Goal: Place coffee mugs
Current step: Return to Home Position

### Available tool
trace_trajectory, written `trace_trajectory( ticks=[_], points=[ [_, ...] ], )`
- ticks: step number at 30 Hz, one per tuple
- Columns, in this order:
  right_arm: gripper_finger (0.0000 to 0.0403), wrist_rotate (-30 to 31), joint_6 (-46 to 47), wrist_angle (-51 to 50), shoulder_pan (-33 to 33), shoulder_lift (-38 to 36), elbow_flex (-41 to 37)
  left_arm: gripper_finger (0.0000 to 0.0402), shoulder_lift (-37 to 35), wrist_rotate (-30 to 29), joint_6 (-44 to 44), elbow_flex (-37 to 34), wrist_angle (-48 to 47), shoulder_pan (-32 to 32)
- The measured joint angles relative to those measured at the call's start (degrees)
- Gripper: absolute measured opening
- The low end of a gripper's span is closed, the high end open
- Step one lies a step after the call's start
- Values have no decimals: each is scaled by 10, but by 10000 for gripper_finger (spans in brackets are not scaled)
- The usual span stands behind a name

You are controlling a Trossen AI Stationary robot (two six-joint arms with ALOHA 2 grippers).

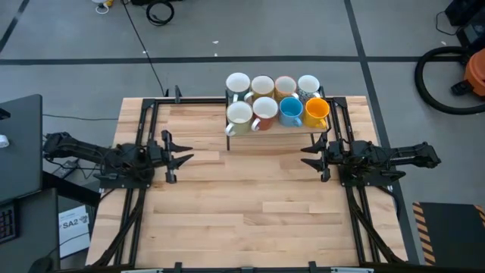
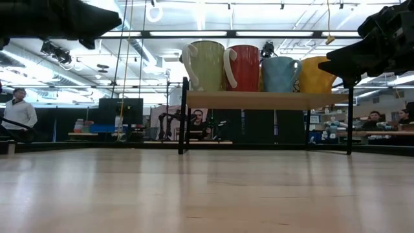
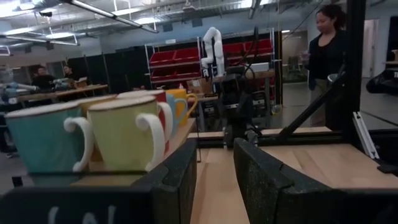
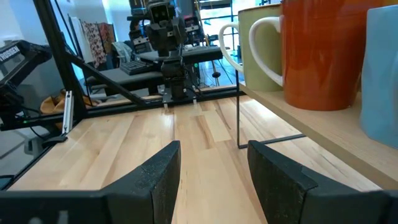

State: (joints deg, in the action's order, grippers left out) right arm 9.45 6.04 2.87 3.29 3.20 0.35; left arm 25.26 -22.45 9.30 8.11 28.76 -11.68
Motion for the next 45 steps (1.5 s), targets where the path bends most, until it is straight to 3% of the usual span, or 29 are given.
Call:
trace_trajectory(
  ticks=[17, 29, 35, 45],
  points=[
    [192, 0, 0, 0, 0, 0, 0, 114, 1, -11, -37, -65, 45, 0],
    [192, 0, 0, 0, 0, 0, 0, 114, -55, -19, 15, -76, 48, 0],
    [192, 0, 0, 0, 0, 0, 0, 114, -106, -11, 15, -76, -39, 0],
    [192, 0, 0, 0, 0, 0, 0, 114, -176, 98, -24, -77, -183, 0]
  ],
)
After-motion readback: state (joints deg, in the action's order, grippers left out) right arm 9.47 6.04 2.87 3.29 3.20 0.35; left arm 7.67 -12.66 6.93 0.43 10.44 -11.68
